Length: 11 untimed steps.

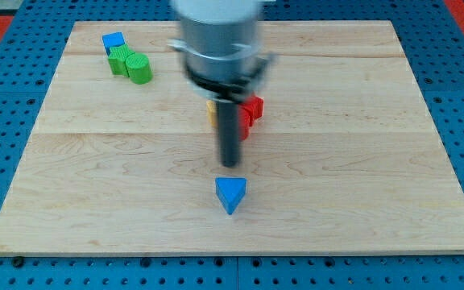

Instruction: Push the blue triangle towards the green circle

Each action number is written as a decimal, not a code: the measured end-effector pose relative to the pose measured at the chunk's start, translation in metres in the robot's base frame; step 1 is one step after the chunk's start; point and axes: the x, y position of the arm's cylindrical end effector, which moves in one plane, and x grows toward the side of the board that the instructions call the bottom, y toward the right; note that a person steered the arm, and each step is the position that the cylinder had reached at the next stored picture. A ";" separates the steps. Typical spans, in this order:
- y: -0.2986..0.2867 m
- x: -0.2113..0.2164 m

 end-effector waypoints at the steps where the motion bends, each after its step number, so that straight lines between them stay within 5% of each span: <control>1: 0.068 0.041; 5: -0.052 0.054; 9: -0.186 -0.099; 11: -0.178 -0.068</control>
